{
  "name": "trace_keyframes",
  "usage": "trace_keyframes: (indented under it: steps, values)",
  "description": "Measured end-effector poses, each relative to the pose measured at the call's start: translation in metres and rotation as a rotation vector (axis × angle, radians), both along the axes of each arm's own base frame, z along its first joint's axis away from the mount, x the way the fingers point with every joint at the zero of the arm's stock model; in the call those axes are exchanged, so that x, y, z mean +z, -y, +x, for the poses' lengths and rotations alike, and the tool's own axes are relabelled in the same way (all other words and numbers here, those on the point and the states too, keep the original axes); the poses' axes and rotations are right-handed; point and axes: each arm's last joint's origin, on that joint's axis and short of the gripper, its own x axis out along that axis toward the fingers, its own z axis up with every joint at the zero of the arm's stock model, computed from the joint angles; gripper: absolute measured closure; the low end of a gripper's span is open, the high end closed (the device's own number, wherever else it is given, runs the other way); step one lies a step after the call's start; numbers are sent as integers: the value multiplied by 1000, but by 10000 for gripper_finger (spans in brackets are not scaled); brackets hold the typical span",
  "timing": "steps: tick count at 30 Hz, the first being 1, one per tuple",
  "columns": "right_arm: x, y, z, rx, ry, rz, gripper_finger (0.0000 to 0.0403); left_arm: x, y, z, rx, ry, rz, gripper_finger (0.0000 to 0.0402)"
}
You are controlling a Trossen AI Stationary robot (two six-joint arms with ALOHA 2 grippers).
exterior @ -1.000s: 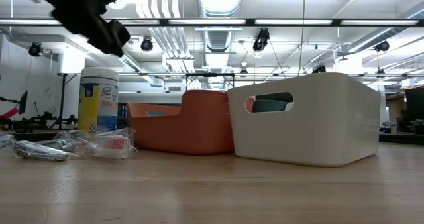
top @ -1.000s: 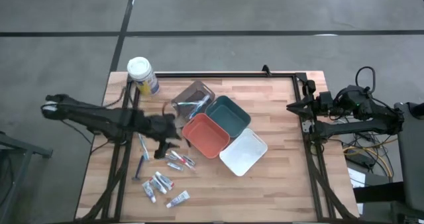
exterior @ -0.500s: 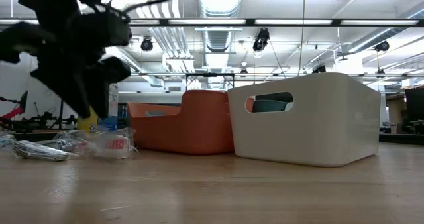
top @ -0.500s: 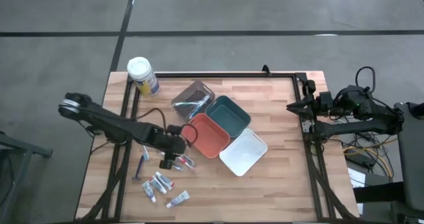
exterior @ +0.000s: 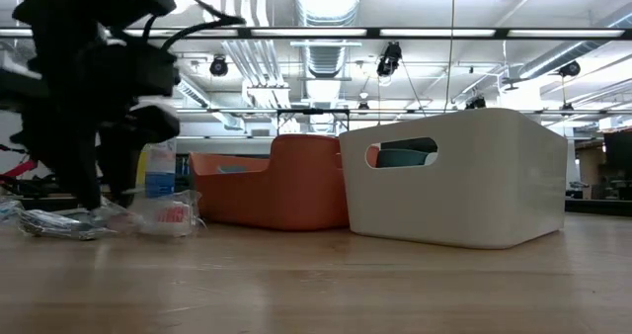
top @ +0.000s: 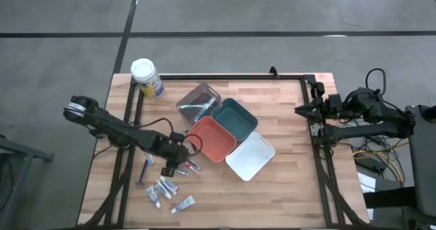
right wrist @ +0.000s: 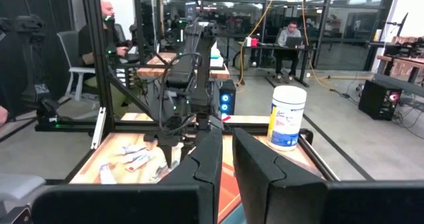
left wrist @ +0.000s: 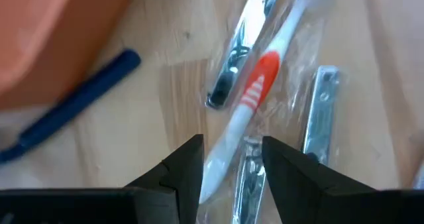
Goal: Pick & Place Travel size toiletries
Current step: Put the orange toothbrush into the black bin
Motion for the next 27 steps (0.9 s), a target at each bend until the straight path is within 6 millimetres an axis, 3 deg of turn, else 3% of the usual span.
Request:
trace_keyframes:
  steps: [5, 17, 27]
  values:
    - [0, 0, 0, 0, 0, -1, 369, -16, -2, -7, 48, 24, -25, 243]
    - [0, 0, 0, 0, 0, 1, 369, -16, 3, -7, 156, 48, -92, 249]
    - [0, 0, 0, 0, 0, 1, 369, -16, 14, -11, 135, 42, -108, 331]
